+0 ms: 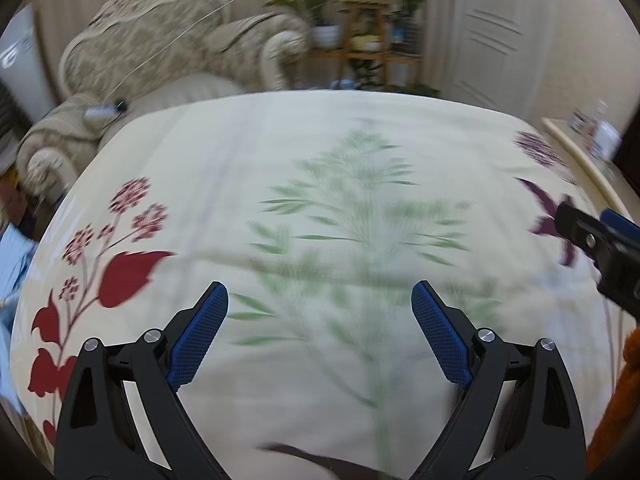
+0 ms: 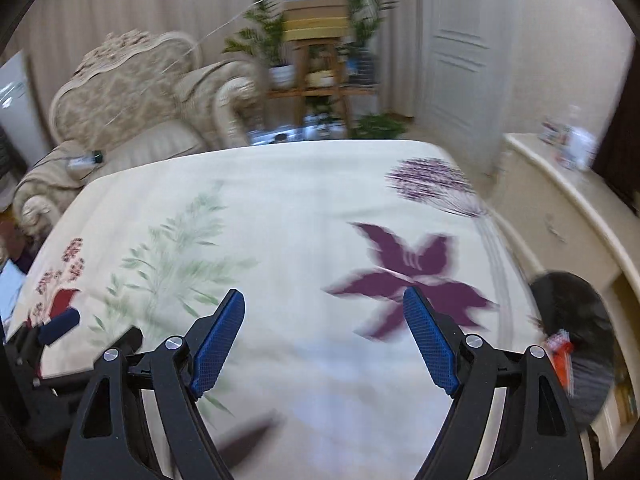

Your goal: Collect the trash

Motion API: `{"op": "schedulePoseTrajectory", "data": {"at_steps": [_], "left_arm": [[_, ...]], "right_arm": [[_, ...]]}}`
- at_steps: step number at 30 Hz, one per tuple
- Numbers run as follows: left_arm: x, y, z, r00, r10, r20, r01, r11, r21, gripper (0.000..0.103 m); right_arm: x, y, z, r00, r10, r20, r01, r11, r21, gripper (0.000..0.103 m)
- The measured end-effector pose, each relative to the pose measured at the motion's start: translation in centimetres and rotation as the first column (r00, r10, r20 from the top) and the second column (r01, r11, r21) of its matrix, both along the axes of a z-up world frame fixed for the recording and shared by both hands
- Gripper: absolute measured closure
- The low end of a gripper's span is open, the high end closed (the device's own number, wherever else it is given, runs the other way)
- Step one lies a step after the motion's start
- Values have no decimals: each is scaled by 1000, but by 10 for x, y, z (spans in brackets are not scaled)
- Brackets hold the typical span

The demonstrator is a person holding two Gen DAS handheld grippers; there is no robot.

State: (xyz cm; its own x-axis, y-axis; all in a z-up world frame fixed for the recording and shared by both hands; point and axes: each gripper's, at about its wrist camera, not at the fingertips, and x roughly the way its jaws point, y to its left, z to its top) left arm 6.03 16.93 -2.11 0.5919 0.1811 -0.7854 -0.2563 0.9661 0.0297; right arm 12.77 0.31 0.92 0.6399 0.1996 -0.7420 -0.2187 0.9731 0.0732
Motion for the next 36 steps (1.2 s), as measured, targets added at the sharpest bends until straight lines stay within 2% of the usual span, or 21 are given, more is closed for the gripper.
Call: {"op": "schedulePoseTrajectory", "data": {"at_steps": [5, 10, 13, 17, 20, 23, 29, 36], "left_arm": [[11, 43, -6, 996, 83, -31, -83, 996, -9, 12], [19, 67, -8, 993, 109, -43, -108, 994, 26, 11], [25, 81, -12, 990, 128, -55, -127, 992, 27, 11], [31, 96, -20, 985, 154, -76, -154, 988, 8, 6], [35, 99, -22, 985, 151, -79, -153, 988, -13, 5], [38, 99, -23, 987, 145, -76, -146, 989, -15, 5], [38, 97, -26, 988, 144, -57, -146, 989, -35, 4], [37, 93, -27, 987, 150, -51, -151, 988, -19, 4]], "right_arm": [[43, 64, -12, 996, 57, -68, -55, 998, 32, 22], [79, 121, -28, 991, 78, -106, -81, 996, -30, 22], [96, 152, -39, 990, 78, -120, -88, 993, -76, 20], [111, 177, -49, 987, 71, -141, -83, 993, -86, 18], [118, 191, -51, 992, 55, -113, -67, 993, -101, 12], [126, 193, -54, 991, 37, -129, -46, 997, -68, 5], [125, 191, -55, 992, 27, -120, -36, 997, -67, 5], [126, 192, -54, 992, 27, -120, -35, 997, -67, 5]]}}
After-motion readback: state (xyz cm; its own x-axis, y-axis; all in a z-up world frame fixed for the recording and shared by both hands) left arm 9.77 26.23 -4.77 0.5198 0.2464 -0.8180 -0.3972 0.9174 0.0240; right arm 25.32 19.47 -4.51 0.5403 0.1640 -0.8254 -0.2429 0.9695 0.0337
